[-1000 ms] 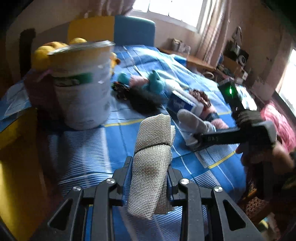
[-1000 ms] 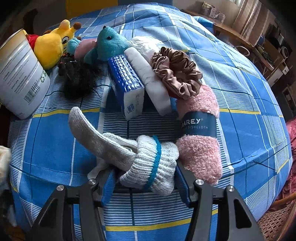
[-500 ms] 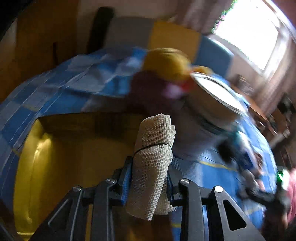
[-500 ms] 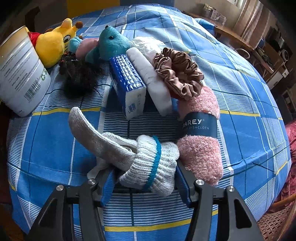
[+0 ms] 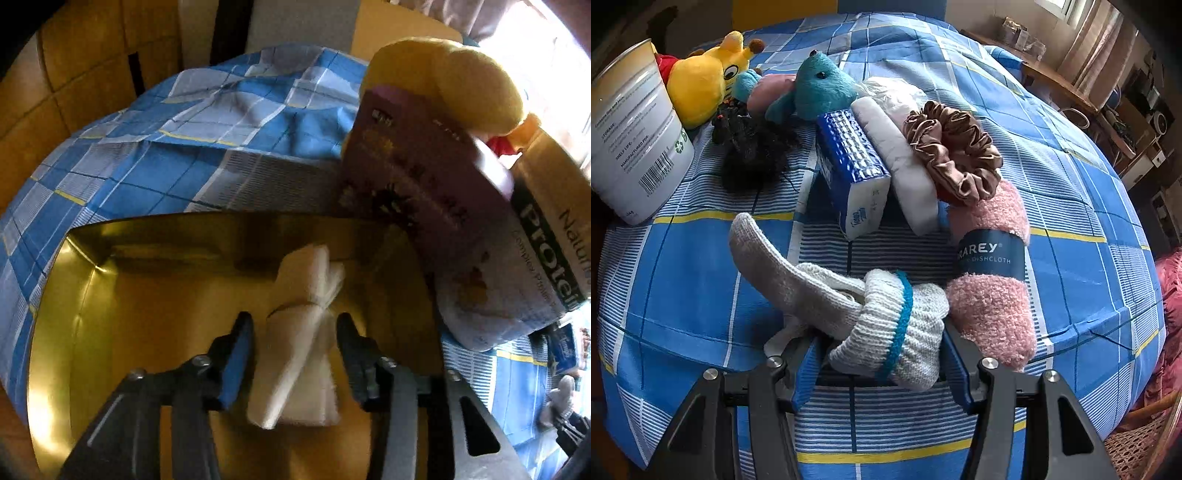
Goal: Organize soft objects
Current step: 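Carry the beige cloth into the gold tray and open the left tool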
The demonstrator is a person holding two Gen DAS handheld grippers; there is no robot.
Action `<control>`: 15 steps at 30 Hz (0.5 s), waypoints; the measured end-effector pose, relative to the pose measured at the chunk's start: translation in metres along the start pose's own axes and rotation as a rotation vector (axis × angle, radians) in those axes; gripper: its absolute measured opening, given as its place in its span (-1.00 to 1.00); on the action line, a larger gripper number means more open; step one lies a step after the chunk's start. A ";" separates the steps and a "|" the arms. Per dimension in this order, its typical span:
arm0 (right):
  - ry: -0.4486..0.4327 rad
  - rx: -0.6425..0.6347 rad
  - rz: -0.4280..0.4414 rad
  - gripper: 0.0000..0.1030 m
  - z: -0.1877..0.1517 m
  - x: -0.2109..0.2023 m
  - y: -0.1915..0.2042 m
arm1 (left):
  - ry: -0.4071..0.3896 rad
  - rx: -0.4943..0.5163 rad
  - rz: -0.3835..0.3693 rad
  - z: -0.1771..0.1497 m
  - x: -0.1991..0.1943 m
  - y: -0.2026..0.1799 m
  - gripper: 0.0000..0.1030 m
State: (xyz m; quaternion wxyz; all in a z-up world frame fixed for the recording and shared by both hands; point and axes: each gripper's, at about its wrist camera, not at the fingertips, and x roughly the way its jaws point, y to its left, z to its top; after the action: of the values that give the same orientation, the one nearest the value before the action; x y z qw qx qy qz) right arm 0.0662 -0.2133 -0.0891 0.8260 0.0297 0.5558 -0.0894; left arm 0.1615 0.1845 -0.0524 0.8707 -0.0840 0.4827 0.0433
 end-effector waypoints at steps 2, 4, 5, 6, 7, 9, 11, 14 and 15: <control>0.001 0.004 0.008 0.12 0.000 -0.001 0.000 | -0.027 -0.001 -0.013 -0.003 -0.009 0.000 0.09; -0.003 0.006 0.010 0.09 0.000 -0.001 0.002 | -0.057 -0.004 -0.021 -0.008 -0.022 0.001 0.16; -0.009 0.001 0.009 0.05 0.000 -0.002 0.003 | -0.069 -0.008 -0.032 -0.011 -0.028 0.002 0.18; -0.014 -0.003 0.008 0.00 0.001 -0.004 0.005 | -0.076 -0.010 -0.042 -0.013 -0.035 0.003 0.19; -0.014 0.005 0.025 -0.02 0.002 -0.005 0.006 | -0.090 -0.009 -0.060 -0.019 -0.045 0.004 0.19; -0.025 0.021 0.048 -0.09 0.004 -0.008 0.008 | -0.108 0.004 -0.079 -0.026 -0.058 0.003 0.21; -0.049 0.051 0.098 -0.12 0.007 -0.016 0.008 | -0.130 0.028 -0.091 -0.036 -0.071 0.003 0.22; -0.109 0.083 0.167 -0.13 0.024 -0.037 0.011 | -0.161 0.069 -0.101 -0.051 -0.089 0.002 0.23; -0.133 0.083 0.178 -0.13 0.030 -0.045 0.013 | -0.167 0.081 -0.098 -0.054 -0.092 0.001 0.23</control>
State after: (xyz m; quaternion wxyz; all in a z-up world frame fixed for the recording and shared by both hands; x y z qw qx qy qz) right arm 0.0800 -0.1996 -0.0369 0.8637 0.1072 0.4908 -0.0403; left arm 0.0674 0.1760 -0.0024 0.9117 -0.0685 0.4049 -0.0122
